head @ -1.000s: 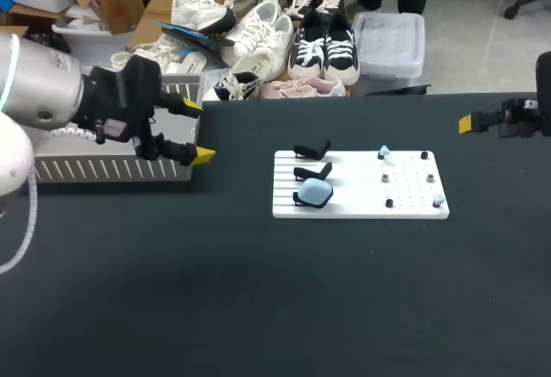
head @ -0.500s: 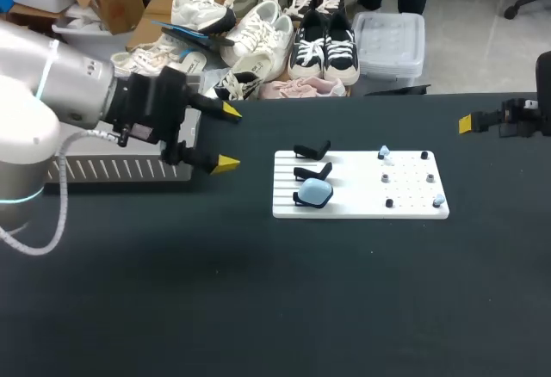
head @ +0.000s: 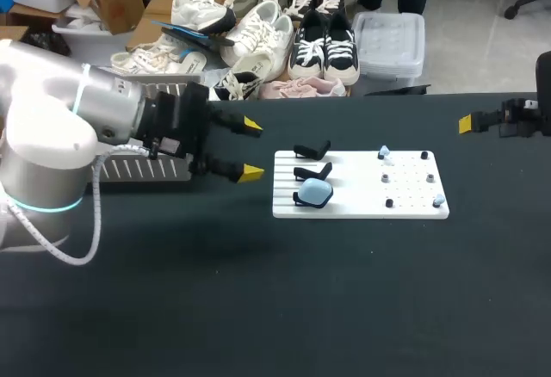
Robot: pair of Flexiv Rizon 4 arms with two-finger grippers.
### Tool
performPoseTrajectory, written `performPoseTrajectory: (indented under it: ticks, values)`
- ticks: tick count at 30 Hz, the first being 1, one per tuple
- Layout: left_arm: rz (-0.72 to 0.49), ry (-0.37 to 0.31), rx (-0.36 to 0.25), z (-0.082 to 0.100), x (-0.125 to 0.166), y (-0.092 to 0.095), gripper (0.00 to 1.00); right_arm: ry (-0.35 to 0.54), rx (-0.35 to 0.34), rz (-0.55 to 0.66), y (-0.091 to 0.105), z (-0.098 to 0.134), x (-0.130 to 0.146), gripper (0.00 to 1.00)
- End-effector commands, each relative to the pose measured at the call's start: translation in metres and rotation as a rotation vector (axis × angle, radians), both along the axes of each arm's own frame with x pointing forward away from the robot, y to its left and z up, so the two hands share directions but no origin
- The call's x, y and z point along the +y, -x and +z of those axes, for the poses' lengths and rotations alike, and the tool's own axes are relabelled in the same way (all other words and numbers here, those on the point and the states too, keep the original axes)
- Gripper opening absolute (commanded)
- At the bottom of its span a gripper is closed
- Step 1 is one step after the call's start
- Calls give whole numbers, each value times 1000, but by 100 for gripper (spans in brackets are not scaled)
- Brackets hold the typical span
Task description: Pick up each earbud case from the left stands, insert the matching earbuds, close the lid, and place the case in the box.
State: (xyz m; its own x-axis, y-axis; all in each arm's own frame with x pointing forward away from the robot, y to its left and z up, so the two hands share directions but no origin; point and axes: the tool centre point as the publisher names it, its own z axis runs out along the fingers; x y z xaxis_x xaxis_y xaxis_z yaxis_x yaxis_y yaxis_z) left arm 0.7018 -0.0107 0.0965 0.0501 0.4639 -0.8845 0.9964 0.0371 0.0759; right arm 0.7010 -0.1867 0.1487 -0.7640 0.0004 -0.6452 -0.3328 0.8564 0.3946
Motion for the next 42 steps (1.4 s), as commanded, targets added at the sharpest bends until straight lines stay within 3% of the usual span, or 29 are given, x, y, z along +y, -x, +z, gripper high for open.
performPoseTrajectory:
  ticks: [1,16,42]
  values:
    - [20,6,18,-13,-16,0,100,-1,2,3,-1,0,-1,100]
    - [-9,-40,42,-44,-48,8,100,-1,2,3,-1,0,-1,100]
    - [2,-85,73,-76,-66,12,100,-1,2,3,-1,0,-1,100]
